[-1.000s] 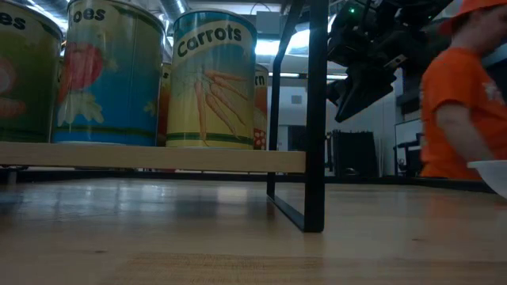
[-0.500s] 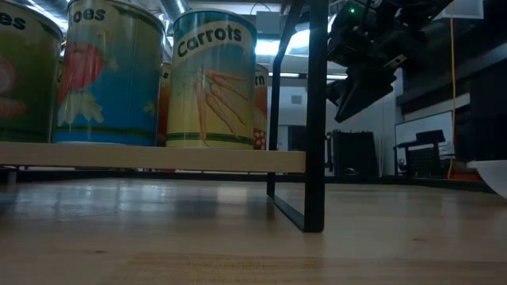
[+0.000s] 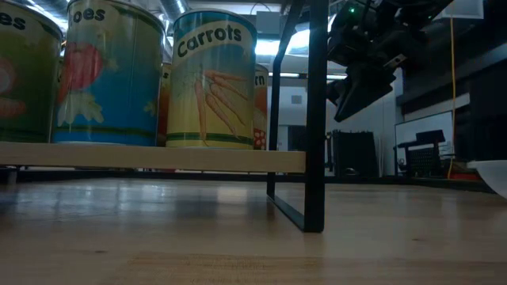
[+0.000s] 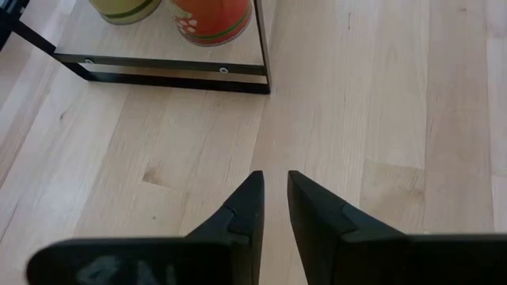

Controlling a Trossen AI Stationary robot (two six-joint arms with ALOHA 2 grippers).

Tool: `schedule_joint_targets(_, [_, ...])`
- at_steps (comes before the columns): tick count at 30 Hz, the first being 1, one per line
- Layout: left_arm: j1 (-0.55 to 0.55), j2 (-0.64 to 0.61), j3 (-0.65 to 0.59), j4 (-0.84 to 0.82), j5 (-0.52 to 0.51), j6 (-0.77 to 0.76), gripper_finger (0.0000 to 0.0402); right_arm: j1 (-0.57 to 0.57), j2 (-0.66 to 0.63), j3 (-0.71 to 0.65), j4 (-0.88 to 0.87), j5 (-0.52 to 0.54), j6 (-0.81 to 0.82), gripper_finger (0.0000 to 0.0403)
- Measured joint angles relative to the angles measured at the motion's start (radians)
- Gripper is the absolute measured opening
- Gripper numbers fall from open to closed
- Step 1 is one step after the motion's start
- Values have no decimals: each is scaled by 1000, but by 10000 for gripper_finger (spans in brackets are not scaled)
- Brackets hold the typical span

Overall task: Pick and place cans onto a shelf
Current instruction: Return to Home Position

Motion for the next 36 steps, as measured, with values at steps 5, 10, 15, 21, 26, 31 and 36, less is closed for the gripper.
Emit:
schedule_joint_targets(5, [-20, -134, -241, 18, -79, -147, 5, 0, 0, 0, 1, 0, 0, 63])
schedule_joint_targets(10, [-23, -272, -515, 119, -91, -224, 2, 0, 0, 0, 4, 0, 0, 63])
schedule_joint_targets(15, [-22, -402, -772, 308, -77, -227, 1, 0, 0, 0, 4, 0, 0, 63])
schedule_joint_targets(21, [-22, -559, -1011, 531, -9, -223, 1, 0, 0, 0, 4, 0, -1, 63])
schedule_joint_targets(26, [7, -674, -1175, 691, 10, -183, 1, 0, 0, 0, 14, 0, -3, 63])
schedule_joint_targets(31, [80, -781, -1342, 963, 166, -33, 1, 0, 0, 0, 44, 0, -4, 63])
schedule_joint_targets(36, [190, -851, -1477, 1222, 343, 162, 1, 0, 0, 0, 57, 1, -4, 63])
